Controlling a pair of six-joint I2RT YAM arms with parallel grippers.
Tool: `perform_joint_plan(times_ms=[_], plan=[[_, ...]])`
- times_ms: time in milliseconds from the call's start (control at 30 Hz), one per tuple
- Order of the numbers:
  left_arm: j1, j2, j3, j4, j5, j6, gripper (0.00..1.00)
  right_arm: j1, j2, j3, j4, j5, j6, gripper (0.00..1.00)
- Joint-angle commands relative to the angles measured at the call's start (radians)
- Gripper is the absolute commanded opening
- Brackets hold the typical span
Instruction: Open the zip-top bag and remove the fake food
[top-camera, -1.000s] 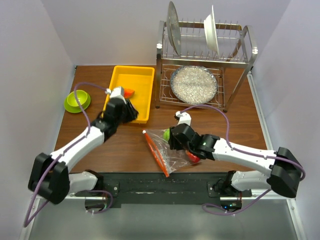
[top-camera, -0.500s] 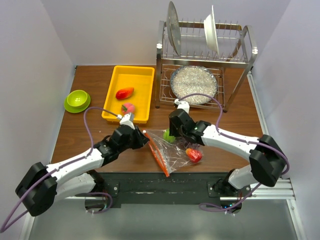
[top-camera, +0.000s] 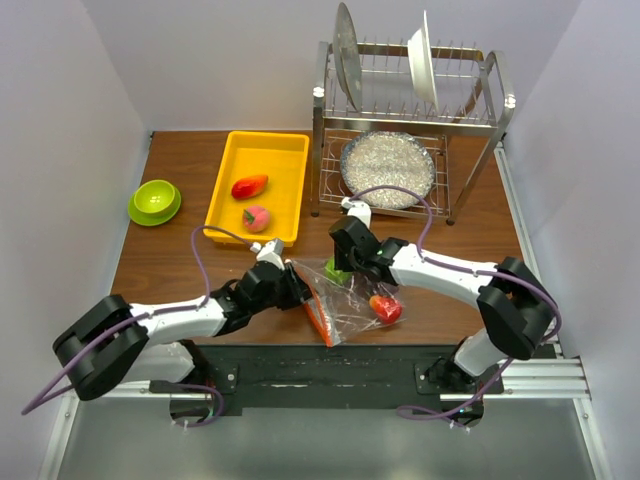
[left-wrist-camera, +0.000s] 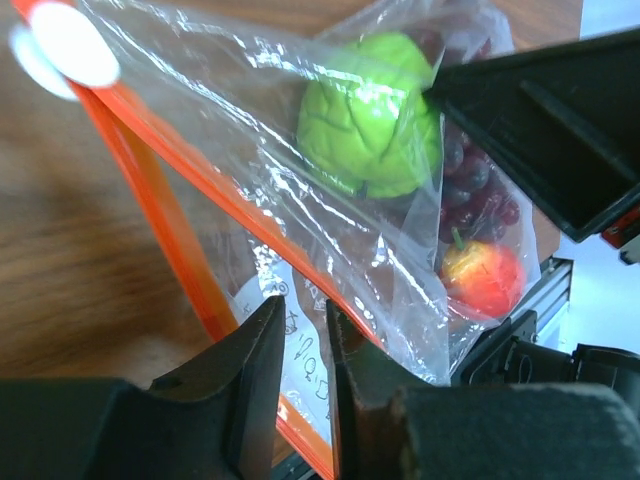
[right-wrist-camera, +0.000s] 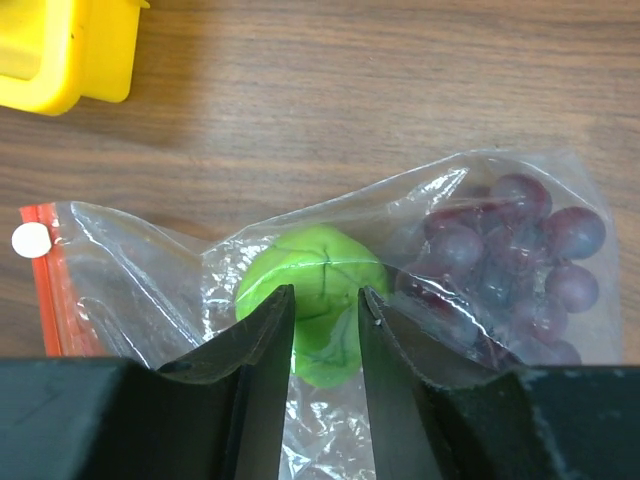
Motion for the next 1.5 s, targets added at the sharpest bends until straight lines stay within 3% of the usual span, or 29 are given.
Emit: perform_joint_plan(times_ms=[0, 167, 267, 400, 500, 633, 733, 900, 1067, 1167, 1233, 1300, 1467], plan=[[-0.031, 0.031, -0.007, 0.117, -0.047, -0.061, 0.31, -0.004, 0.018, 0.018, 0.014, 0.017, 0.006, 0.34], [-0.046, 0.048, -0.010, 0.120, -0.086, -0.080, 0.39, -0.004, -0.005, -0.017, 0.021, 0.019, 0.022, 0.34], [-0.049, 0.071, -0.027, 0.155, -0.090, -0.101, 0.52, -0.004, -0.032, -0.045, 0.026, 0.008, 0.037, 0.34], [-0.057, 0.111, -0.058, 0.264, -0.090, -0.129, 0.66, -0.004, -0.068, -0.094, 0.026, 0.017, 0.055, 0.31], [-0.061, 0.137, -0.079, 0.357, -0.092, -0.129, 0.70, -0.002, -0.103, -0.132, 0.027, 0.023, 0.074, 0.28], [-0.071, 0.164, -0.075, 0.436, -0.081, -0.098, 0.72, -0.005, -0.125, -0.155, 0.035, 0.017, 0.091, 0.29], [-0.086, 0.172, -0.052, 0.407, -0.097, -0.084, 0.71, -0.008, -0.131, -0.145, 0.026, 0.037, 0.082, 0.42], [-0.094, 0.189, -0.024, 0.367, -0.127, -0.074, 0.58, -0.028, -0.123, -0.097, 0.026, 0.039, 0.066, 0.50], [-0.103, 0.210, -0.030, 0.419, -0.144, -0.031, 0.43, -0.051, -0.067, -0.074, 0.052, 0.005, 0.074, 0.50], [-0.106, 0.235, -0.030, 0.445, -0.143, -0.017, 0.40, -0.054, -0.030, -0.063, 0.069, -0.033, 0.081, 0.50], [-0.106, 0.249, -0.027, 0.444, -0.146, -0.008, 0.43, -0.054, -0.002, -0.066, 0.086, -0.059, 0.094, 0.45], [-0.110, 0.249, -0.047, 0.482, -0.153, 0.005, 0.55, -0.054, 0.006, -0.083, 0.100, -0.066, 0.101, 0.40], [-0.114, 0.224, -0.064, 0.491, -0.190, 0.035, 0.65, -0.054, -0.006, -0.112, 0.107, -0.078, 0.101, 0.33]])
